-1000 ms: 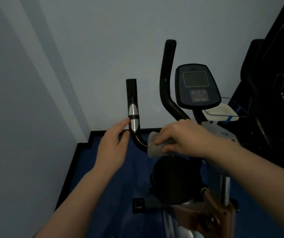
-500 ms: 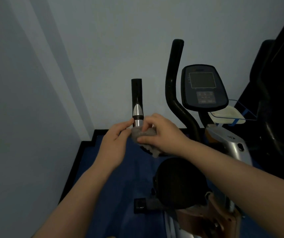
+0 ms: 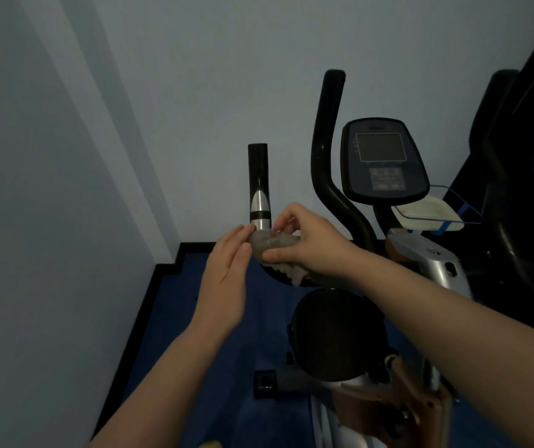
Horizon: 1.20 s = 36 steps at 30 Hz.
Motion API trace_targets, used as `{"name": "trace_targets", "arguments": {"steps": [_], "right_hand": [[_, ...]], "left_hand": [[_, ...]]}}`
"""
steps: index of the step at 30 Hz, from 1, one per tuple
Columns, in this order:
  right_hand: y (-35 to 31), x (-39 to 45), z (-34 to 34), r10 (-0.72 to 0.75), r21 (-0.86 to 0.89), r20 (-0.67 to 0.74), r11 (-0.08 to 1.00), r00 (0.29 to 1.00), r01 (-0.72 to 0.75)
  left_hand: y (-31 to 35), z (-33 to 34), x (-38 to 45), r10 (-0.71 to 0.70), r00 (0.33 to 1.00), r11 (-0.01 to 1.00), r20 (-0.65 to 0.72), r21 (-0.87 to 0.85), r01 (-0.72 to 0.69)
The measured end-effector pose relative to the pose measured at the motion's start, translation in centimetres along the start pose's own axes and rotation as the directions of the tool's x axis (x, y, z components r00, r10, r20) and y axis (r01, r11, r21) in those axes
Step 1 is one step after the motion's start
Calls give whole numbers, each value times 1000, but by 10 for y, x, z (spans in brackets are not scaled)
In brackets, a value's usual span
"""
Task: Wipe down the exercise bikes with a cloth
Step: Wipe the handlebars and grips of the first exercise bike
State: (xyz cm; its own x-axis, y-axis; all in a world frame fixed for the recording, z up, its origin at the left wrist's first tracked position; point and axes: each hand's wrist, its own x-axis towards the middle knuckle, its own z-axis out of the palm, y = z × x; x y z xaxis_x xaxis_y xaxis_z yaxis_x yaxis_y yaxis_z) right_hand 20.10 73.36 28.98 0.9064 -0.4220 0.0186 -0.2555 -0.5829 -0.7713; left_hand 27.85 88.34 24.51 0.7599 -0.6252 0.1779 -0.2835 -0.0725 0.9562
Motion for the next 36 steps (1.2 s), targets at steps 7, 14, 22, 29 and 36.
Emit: {"name": "trace_targets", "arguments": {"steps": [7,14,22,29,36], "right_hand": [[5,-24,-62,-29,-598,351,762,936,248],[10,-24,-48,-33,-567,386,780,922,266],[14,-37,-63,-91,-531,434,778,896,336],[7,-27,-43,-102,-456,312,856,945,243],[13,-57,-64,-219,-534,350,753,911,386]], "left_hand": [[5,10,2,232,969,919,83,309,-246],[-6,9,3,315,934,889,167,293,-352],[-7,2,5,264,939,914,223,253,-317],[-5,12,-6,225,960,946,163,201,-256],[24,18,14,428,903,699,41,618,-359]]}}
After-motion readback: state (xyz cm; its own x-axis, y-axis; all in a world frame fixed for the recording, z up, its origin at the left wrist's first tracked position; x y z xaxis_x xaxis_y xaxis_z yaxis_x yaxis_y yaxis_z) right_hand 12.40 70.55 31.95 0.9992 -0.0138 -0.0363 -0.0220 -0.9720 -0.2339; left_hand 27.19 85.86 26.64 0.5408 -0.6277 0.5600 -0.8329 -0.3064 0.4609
